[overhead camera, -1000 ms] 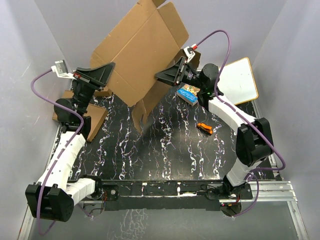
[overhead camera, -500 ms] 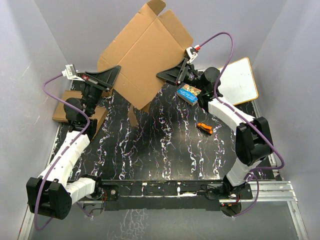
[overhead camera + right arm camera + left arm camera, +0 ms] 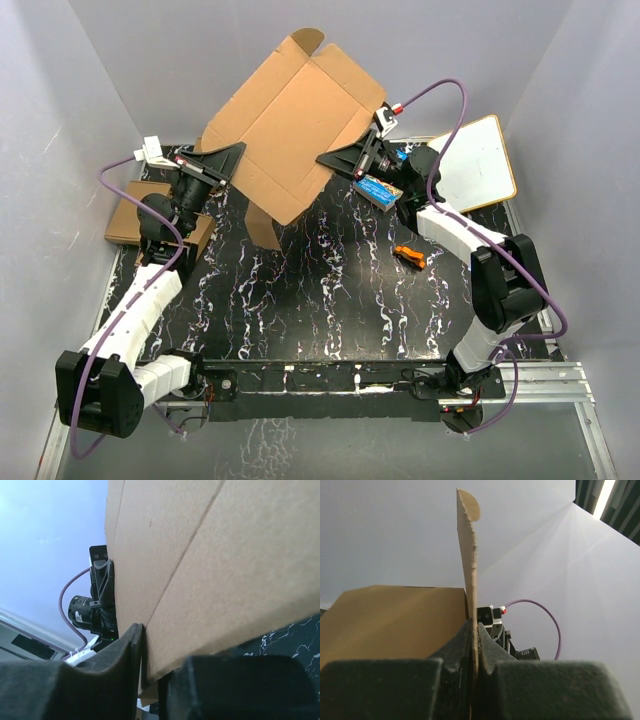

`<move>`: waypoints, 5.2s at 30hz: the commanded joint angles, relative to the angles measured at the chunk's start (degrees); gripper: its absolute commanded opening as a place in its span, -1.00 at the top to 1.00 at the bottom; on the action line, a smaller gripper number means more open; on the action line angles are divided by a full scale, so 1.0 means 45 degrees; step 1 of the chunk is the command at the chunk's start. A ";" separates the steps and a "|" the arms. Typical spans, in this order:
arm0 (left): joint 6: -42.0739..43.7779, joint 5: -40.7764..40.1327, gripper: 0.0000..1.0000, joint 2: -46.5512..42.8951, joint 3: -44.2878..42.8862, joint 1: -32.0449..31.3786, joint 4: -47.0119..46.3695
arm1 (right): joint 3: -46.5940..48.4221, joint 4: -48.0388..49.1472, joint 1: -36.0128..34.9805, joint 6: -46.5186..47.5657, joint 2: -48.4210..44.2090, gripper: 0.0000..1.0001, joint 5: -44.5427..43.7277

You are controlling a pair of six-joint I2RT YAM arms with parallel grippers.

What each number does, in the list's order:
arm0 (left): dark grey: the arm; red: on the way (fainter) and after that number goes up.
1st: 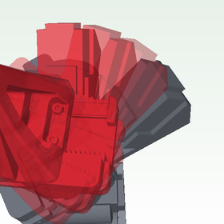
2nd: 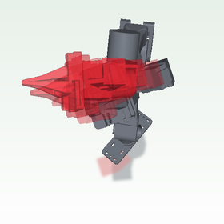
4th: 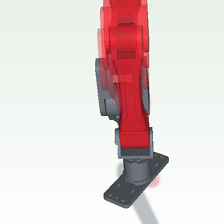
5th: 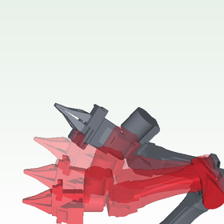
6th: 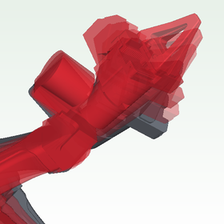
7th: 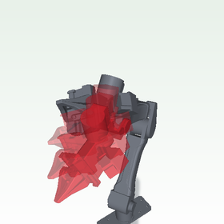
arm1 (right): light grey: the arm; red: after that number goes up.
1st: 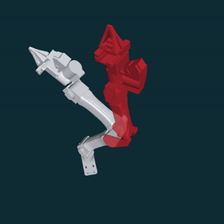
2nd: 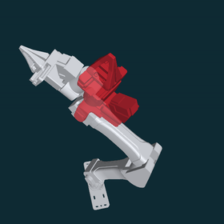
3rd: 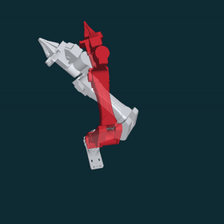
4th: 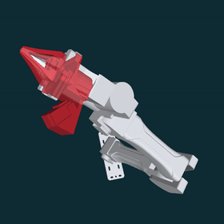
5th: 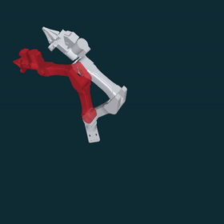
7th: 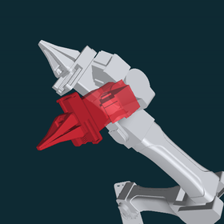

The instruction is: Fold the paper box

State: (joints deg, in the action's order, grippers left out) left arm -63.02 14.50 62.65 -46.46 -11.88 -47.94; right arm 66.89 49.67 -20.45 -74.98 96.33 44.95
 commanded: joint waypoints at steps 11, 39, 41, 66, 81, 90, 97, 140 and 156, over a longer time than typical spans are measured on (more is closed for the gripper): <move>0.3159 0.0843 1.00 -0.1061 -0.2644 -0.0146 0.2658 | -0.0402 -0.9370 0.2415 1.6196 -0.3836 -0.58 0.5659; 0.2294 0.1510 1.00 -0.2008 -0.4516 -0.0117 0.3641 | 0.1218 -0.6394 0.6984 1.8627 -0.1983 -1.00 0.6287; 0.2166 0.1532 1.00 -0.2059 -0.4455 -0.0132 0.3533 | 0.1725 -0.6416 0.6822 1.8499 -0.1482 -0.98 0.6051; 0.8525 0.1953 1.00 -0.3113 -0.2474 -0.0121 0.6608 | 0.0914 -1.2480 0.3486 1.9543 -0.1813 0.84 -0.0188; 1.0363 0.2626 1.00 -0.3158 -0.0856 -0.0128 0.7161 | 0.0145 -1.1215 0.3167 1.8337 0.0487 0.77 -0.0539; 1.0799 0.4537 1.00 -0.3361 0.0172 -0.0123 0.6536 | -0.2031 -0.9043 0.3172 1.8787 -0.0106 0.77 0.1084; 1.0417 0.5149 1.00 -0.3802 0.1081 -0.0120 0.5626 | -0.3748 -0.7474 0.3277 1.9269 -0.1143 0.75 0.2141; 1.4913 0.6064 1.00 -0.2365 0.1188 0.0033 0.2573 | -0.4797 -0.2887 0.2899 1.8798 -0.0413 0.62 0.1525; 1.4579 0.6769 1.00 -0.2136 0.0297 0.0023 0.2546 | -0.0238 -1.0478 0.3031 2.0904 0.0292 0.15 0.0230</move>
State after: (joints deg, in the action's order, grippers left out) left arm 2.85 42.85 53.21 -42.24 -11.99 -33.21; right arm 61.08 9.30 -7.05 15.64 96.68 48.03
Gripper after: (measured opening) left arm 0.010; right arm 0.417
